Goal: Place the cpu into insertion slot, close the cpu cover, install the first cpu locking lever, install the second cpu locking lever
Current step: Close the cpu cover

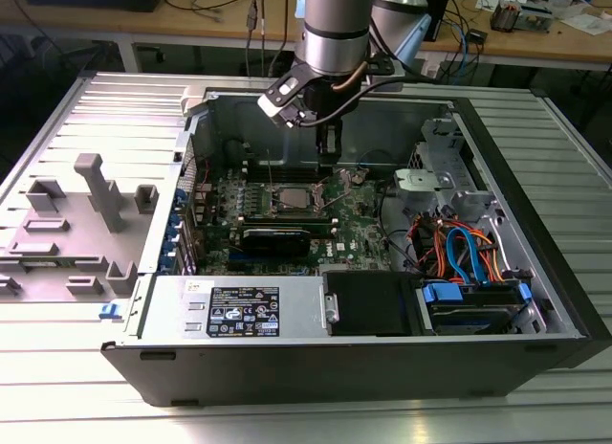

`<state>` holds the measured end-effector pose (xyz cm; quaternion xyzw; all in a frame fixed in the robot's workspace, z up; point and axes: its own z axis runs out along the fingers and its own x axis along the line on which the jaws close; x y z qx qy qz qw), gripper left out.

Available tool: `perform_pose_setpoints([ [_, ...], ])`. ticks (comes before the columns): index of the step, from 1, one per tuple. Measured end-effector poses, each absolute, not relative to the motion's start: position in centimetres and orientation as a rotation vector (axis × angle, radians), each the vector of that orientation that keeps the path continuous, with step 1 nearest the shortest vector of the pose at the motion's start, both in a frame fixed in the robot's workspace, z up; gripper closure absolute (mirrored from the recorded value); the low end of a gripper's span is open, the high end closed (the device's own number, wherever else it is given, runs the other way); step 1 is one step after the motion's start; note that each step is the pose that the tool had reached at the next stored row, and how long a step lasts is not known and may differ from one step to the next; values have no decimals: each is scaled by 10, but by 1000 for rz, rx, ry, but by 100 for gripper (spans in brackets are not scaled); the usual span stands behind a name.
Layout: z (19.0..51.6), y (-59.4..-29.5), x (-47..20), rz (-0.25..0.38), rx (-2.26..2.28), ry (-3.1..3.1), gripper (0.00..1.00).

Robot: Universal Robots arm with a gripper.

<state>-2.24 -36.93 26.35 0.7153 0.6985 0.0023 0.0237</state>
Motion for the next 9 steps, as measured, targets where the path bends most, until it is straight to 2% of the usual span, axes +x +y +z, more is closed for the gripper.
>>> perform_pose_setpoints([
  [9, 264, -369, -18, 7, 2214, 2162, 89],
])
